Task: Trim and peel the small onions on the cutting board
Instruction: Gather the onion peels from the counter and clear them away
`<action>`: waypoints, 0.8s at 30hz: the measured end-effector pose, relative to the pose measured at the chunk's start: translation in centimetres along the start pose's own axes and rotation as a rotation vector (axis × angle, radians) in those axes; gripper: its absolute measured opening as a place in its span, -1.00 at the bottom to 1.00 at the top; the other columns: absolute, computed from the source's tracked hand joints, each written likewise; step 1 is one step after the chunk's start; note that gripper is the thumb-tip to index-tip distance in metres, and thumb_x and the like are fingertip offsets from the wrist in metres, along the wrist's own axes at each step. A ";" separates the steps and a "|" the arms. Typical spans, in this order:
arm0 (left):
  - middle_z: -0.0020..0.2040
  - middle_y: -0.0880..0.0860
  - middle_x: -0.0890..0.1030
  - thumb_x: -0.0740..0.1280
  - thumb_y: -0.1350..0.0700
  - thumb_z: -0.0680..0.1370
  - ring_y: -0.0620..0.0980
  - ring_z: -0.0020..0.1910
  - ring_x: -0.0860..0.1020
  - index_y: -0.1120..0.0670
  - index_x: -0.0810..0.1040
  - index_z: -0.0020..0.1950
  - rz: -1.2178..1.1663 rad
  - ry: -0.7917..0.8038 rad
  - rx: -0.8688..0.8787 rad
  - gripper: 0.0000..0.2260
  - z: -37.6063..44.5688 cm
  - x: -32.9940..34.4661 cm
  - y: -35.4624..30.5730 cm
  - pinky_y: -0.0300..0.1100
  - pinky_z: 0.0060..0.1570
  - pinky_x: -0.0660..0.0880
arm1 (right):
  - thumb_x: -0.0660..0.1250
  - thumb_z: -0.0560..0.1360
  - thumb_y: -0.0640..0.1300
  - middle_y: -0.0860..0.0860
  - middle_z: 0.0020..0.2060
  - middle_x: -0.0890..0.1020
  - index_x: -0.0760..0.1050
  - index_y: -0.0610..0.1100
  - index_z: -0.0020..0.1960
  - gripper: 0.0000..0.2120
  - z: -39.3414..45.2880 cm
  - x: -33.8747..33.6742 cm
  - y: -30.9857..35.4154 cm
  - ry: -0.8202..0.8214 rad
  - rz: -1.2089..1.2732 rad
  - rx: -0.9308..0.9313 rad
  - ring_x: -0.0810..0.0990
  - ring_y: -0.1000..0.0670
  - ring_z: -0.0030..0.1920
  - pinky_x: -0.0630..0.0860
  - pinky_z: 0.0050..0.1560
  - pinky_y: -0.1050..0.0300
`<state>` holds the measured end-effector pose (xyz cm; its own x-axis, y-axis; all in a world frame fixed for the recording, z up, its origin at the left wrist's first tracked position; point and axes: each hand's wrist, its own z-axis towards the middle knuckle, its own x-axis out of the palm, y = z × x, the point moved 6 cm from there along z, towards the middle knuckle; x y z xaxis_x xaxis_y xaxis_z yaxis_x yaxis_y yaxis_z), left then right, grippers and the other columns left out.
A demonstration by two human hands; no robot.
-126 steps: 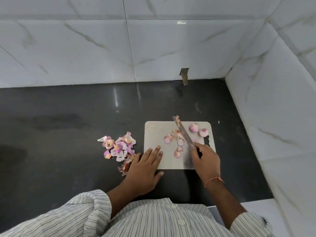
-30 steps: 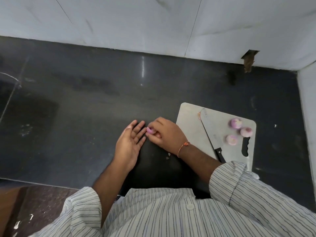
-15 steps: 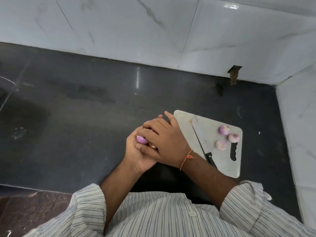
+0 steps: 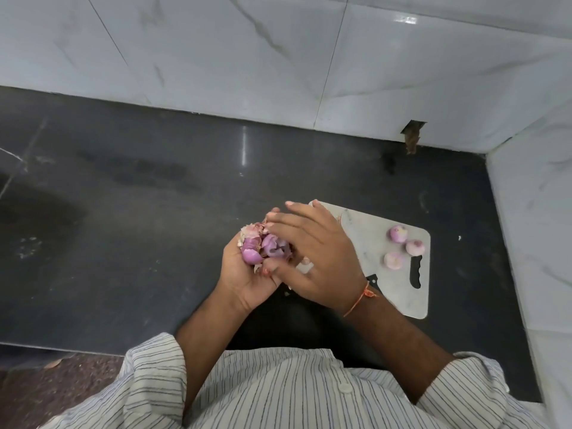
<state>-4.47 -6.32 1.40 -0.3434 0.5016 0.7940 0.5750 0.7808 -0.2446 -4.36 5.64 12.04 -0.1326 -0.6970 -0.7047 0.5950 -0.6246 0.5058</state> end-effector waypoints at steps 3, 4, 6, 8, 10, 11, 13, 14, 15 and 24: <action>0.26 0.10 0.69 0.10 -0.04 0.72 0.20 0.18 0.70 0.06 0.73 0.21 -0.082 0.012 -0.001 -0.58 0.1 -0.7 -1.0 0.16 0.25 0.62 | 0.28 0.69 -0.03 0.01 0.31 0.65 0.61 -0.14 0.35 -0.68 -2.6 -0.5 -3.9 -0.147 0.042 0.295 0.55 0.01 0.40 0.47 0.43 -0.06; 0.27 0.07 0.69 0.09 -0.06 0.73 0.20 0.18 0.71 0.04 0.74 0.20 -0.084 0.004 0.006 -0.56 0.1 -1.3 -1.5 0.17 0.24 0.64 | 0.21 0.70 0.00 0.01 0.37 0.61 0.56 -0.13 0.41 -0.63 -4.0 0.3 -5.6 -0.105 0.013 0.417 0.50 0.02 0.44 0.44 0.46 -0.06; 0.26 0.04 0.70 0.06 -0.07 0.73 0.18 0.18 0.71 0.02 0.75 0.19 -0.085 -0.038 0.032 -0.54 0.0 -2.7 -2.5 0.16 0.20 0.67 | 0.13 0.72 0.11 -0.01 0.59 0.40 0.36 -0.14 0.59 -0.47 -7.4 3.0 -8.3 0.115 -0.082 0.593 0.28 0.01 0.62 0.28 0.60 -0.10; 0.27 0.03 0.70 0.06 -0.08 0.72 0.18 0.19 0.71 0.01 0.75 0.19 -0.093 -0.077 0.066 -0.54 -0.3 -4.1 -3.5 0.15 0.18 0.68 | 0.06 0.72 0.19 -0.04 0.71 0.10 0.10 -0.16 0.70 -0.33 -10.6 5.9 -9.7 0.344 -0.212 0.651 0.01 -0.04 0.71 0.11 0.68 -0.16; 0.27 0.03 0.70 0.12 -0.08 0.67 0.17 0.20 0.71 0.01 0.76 0.18 -0.097 -0.092 0.102 -0.57 -0.8 -5.0 -4.5 0.15 0.19 0.68 | 0.01 0.69 0.25 -0.05 0.73 -0.09 -0.03 -0.15 0.73 -0.25 -12.5 8.1 -9.8 0.489 -0.302 0.668 -0.15 -0.08 0.72 0.02 0.69 -0.22; 0.27 0.03 0.70 0.15 -0.07 0.63 0.17 0.20 0.71 0.01 0.77 0.17 -0.101 -0.103 0.117 -0.59 -1.1 -5.5 -4.9 0.14 0.19 0.68 | 0.00 0.68 0.27 -0.06 0.73 -0.12 -0.05 -0.15 0.73 -0.23 -12.9 8.9 -9.5 0.527 -0.340 0.658 -0.19 -0.10 0.72 -0.01 0.69 -0.23; 0.26 0.03 0.70 0.20 -0.06 0.59 0.17 0.19 0.72 0.01 0.77 0.15 -0.111 -0.128 0.142 -0.62 -1.6 -6.5 -5.6 0.14 0.18 0.68 | -0.01 0.68 0.28 -0.09 0.73 -0.14 -0.06 -0.14 0.73 -0.22 -12.7 10.0 -8.7 0.583 -0.380 0.600 -0.22 -0.11 0.71 -0.05 0.69 -0.22; 0.27 0.03 0.70 0.22 -0.05 0.58 0.17 0.19 0.72 0.01 0.77 0.15 -0.109 -0.134 0.154 -0.63 -1.9 -7.0 -5.9 0.15 0.18 0.68 | 0.00 0.68 0.26 -0.08 0.73 -0.13 -0.05 -0.14 0.73 -0.24 -12.4 10.6 -8.2 0.613 -0.366 0.533 -0.22 -0.09 0.71 -0.04 0.69 -0.21; 0.27 0.03 0.70 0.26 -0.04 0.56 0.17 0.20 0.72 0.01 0.77 0.16 -0.106 -0.136 0.161 -0.66 -2.1 -7.3 -6.1 0.15 0.18 0.68 | 0.02 0.69 0.24 -0.05 0.73 -0.11 -0.02 -0.13 0.73 -0.27 -12.0 11.0 -7.5 0.642 -0.336 0.439 -0.21 -0.05 0.72 -0.01 0.69 -0.21; 0.27 0.03 0.70 0.10 -0.05 0.70 0.18 0.20 0.72 0.01 0.77 0.16 -0.115 -0.199 0.148 -0.57 -2.2 -9.0 -5.9 0.15 0.17 0.69 | -0.02 0.71 0.25 -0.09 0.72 -0.14 -0.08 -0.17 0.73 -0.25 -9.4 12.0 -8.5 0.687 -0.331 0.426 -0.22 -0.09 0.71 -0.06 0.70 -0.13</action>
<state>-3.10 -16.24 -3.07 -0.5478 0.4586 0.6998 0.4138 0.8754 -0.2498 -3.52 5.89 -5.41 0.3422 -0.1754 -0.9231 0.2453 -0.9317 0.2679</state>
